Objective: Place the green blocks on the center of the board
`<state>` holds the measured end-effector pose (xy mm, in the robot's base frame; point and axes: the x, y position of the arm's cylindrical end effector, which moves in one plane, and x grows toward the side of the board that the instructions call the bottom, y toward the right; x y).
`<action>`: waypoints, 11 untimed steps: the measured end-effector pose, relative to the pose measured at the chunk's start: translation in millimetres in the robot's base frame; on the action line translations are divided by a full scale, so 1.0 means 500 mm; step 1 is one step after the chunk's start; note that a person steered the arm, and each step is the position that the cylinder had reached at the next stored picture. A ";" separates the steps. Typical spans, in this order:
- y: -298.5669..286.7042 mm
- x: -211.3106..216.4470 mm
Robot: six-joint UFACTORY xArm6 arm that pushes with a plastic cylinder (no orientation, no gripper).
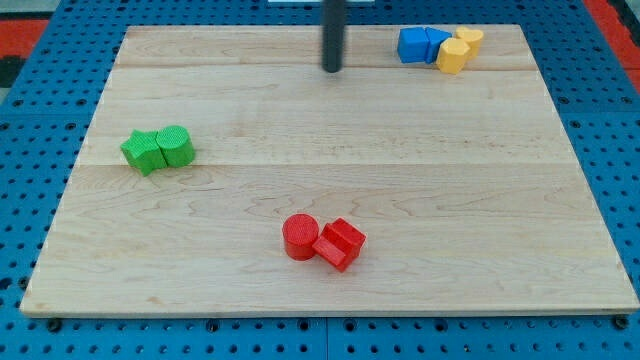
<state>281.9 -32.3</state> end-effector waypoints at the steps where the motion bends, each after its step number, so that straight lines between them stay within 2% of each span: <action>1: -0.147 0.016; 2: -0.279 0.110; 4: -0.539 0.212; 6: -0.545 0.298; 7: -0.499 0.309; 9: -0.217 0.309; 11: -0.051 0.205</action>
